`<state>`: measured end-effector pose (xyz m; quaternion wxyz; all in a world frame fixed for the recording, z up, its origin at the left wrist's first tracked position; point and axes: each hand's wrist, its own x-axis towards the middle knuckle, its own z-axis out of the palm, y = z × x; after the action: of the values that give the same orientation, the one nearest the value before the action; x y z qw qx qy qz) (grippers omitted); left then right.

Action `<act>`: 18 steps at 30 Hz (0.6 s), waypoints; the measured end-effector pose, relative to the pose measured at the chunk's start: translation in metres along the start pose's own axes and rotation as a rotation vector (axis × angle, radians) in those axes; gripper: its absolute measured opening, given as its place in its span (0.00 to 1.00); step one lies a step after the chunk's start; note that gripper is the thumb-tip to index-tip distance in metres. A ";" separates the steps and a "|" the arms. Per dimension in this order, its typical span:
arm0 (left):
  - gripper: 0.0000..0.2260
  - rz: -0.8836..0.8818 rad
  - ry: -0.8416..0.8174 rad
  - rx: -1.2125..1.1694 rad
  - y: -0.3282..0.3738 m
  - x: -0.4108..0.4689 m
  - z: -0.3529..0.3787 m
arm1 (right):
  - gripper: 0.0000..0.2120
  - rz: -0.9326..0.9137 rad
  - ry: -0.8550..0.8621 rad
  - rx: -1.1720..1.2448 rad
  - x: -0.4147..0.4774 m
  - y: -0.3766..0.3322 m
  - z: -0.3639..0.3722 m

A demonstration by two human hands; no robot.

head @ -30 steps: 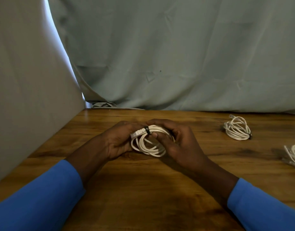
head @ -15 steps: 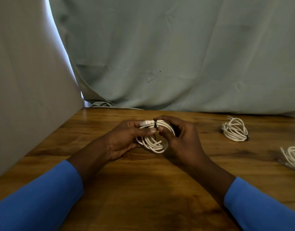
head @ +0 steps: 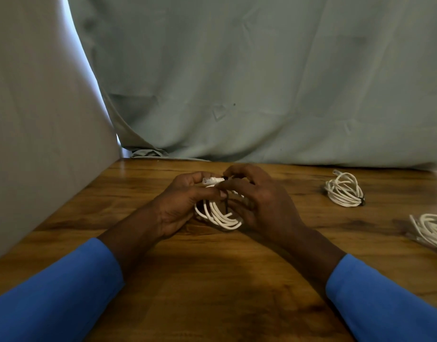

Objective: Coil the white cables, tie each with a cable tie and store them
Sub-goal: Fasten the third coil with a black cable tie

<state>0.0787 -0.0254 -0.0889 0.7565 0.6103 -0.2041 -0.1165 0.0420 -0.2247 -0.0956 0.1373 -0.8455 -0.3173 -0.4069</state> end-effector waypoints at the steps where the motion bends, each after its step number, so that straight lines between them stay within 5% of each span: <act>1: 0.25 -0.005 -0.014 -0.010 0.000 0.000 -0.001 | 0.18 -0.029 0.019 -0.008 0.000 0.001 -0.001; 6: 0.22 0.017 -0.071 -0.050 -0.002 0.000 -0.007 | 0.13 -0.070 0.097 0.075 0.001 0.003 -0.003; 18: 0.14 0.168 -0.121 0.253 -0.007 -0.008 0.019 | 0.06 0.466 0.287 0.632 0.003 -0.005 0.004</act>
<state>0.0632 -0.0407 -0.0939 0.6670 0.6732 -0.3130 -0.0627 0.0422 -0.2176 -0.0957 0.5210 -0.7459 -0.2045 -0.3612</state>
